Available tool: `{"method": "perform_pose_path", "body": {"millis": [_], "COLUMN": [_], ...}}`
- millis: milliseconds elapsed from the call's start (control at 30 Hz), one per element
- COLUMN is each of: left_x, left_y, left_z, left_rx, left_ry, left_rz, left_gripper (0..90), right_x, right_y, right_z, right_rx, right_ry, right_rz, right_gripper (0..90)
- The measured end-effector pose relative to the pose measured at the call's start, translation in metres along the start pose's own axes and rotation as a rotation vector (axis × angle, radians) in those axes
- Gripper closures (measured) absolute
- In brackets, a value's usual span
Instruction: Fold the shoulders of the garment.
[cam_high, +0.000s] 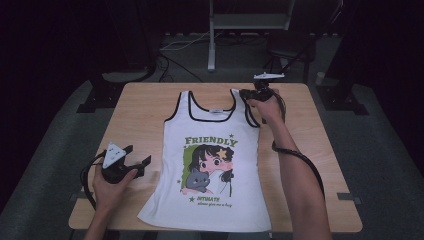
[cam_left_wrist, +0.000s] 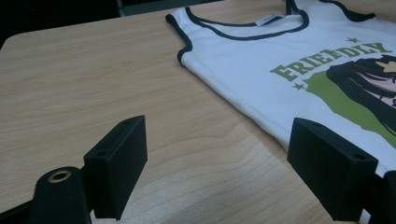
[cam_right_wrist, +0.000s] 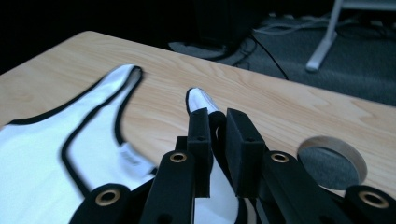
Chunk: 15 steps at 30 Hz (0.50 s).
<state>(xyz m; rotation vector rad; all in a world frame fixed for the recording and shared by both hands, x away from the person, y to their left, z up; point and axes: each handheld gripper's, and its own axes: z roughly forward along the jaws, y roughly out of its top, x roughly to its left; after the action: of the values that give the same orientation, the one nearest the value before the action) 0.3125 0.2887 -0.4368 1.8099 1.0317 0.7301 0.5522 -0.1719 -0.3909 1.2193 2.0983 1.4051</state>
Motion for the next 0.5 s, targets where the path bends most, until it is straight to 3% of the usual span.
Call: {"method": "perform_pose_path", "body": {"millis": [133,300,367,500], "left_x": [0.000,0.000,0.000,0.000], "left_y": [0.000,0.000,0.000,0.000], "left_z": [0.000,0.000,0.000,0.000], "left_rx": [0.001,0.002,0.004,0.001], "left_ry": [0.002,0.002,0.002,0.001], "left_rz": [-0.001,0.002,0.004,0.002], "left_gripper": [20.2,20.2,20.1,20.1], "right_x": [0.012,0.027,0.028,0.023], "right_y": [0.000,-0.004,-0.006,-0.006], "right_z": [-0.011,-0.020,-0.020,-0.017], "right_rx": [-0.014,0.013,0.041,0.056], "right_ry": [0.030,0.056,0.027,-0.007], "right_rz": [-0.042,-0.111,-0.156,-0.162], "right_gripper": [81.1,80.3,77.5,68.5]}}
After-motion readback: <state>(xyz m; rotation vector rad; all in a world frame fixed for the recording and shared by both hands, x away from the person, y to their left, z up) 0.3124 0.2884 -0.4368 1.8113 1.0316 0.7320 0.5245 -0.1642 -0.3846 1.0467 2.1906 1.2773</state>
